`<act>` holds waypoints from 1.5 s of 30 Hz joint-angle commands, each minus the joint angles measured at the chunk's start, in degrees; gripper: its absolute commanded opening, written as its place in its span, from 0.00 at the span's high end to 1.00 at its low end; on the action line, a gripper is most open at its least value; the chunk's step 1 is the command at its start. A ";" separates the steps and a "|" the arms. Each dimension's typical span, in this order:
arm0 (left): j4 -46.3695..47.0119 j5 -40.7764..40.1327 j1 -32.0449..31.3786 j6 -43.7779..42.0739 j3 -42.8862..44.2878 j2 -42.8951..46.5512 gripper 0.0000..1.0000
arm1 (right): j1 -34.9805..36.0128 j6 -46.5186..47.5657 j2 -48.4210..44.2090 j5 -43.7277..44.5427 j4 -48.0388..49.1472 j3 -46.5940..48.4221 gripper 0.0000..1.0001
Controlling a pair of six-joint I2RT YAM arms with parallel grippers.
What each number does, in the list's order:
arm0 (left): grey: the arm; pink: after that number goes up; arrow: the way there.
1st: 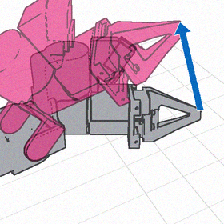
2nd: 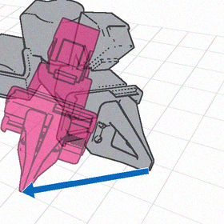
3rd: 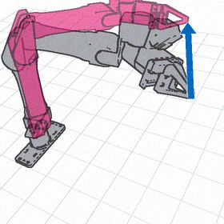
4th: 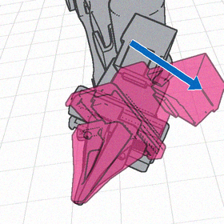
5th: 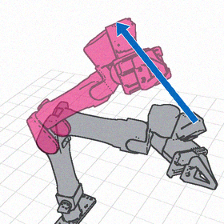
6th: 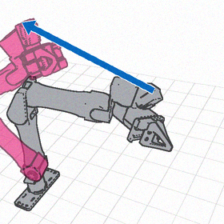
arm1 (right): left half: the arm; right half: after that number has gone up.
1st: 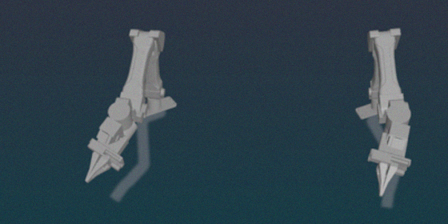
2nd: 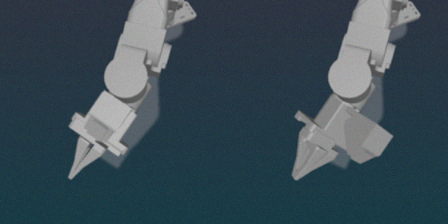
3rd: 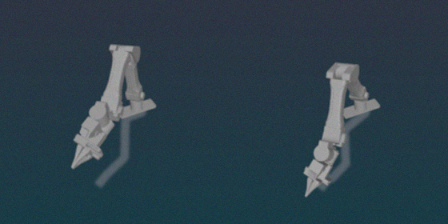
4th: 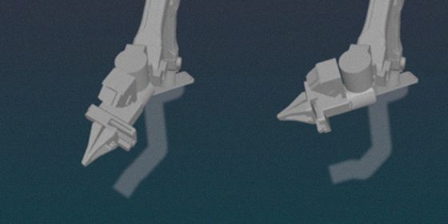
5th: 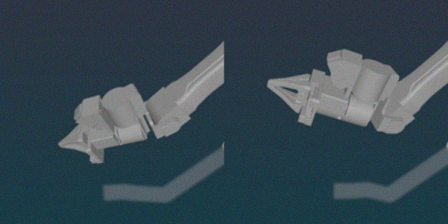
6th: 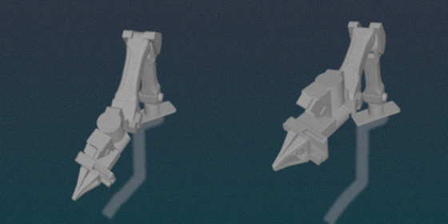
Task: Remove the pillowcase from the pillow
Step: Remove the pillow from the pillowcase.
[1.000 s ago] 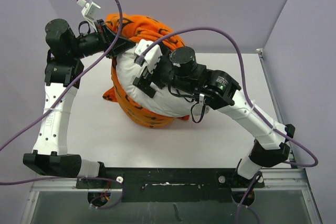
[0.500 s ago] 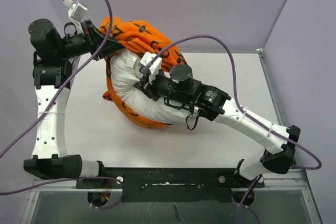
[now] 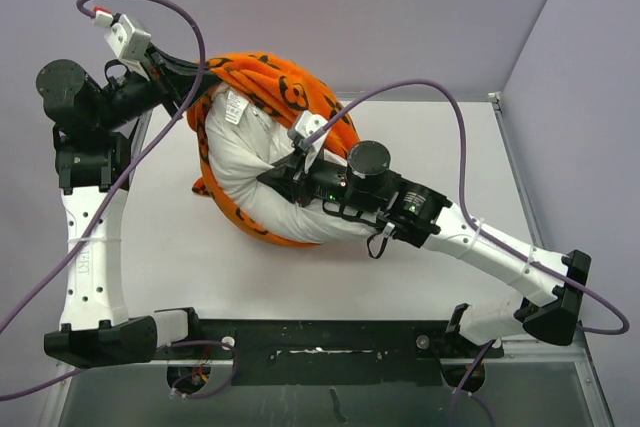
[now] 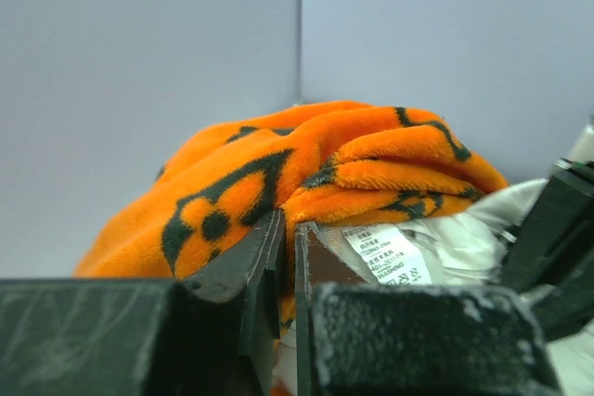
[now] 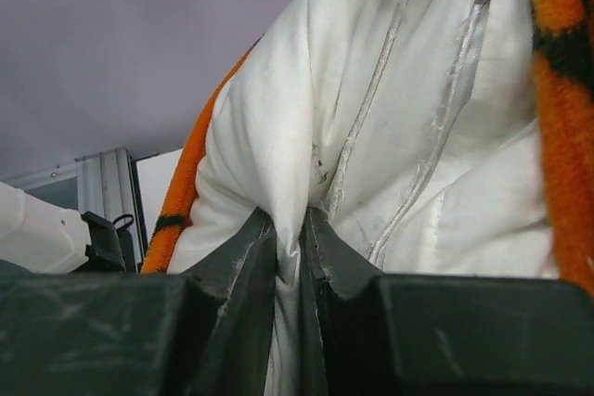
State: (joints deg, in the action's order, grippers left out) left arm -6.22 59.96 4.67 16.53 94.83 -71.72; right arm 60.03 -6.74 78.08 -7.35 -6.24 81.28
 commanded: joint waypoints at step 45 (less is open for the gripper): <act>9.07 14.14 23.00 5.08 -14.22 0.08 0.02 | -20.60 5.18 5.05 21.00 -32.64 32.66 1.00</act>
State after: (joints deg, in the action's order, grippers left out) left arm 0.10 66.22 27.40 21.80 82.30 -73.12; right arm 47.62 5.58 83.31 5.06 -39.81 111.18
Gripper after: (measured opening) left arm 0.979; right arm 0.112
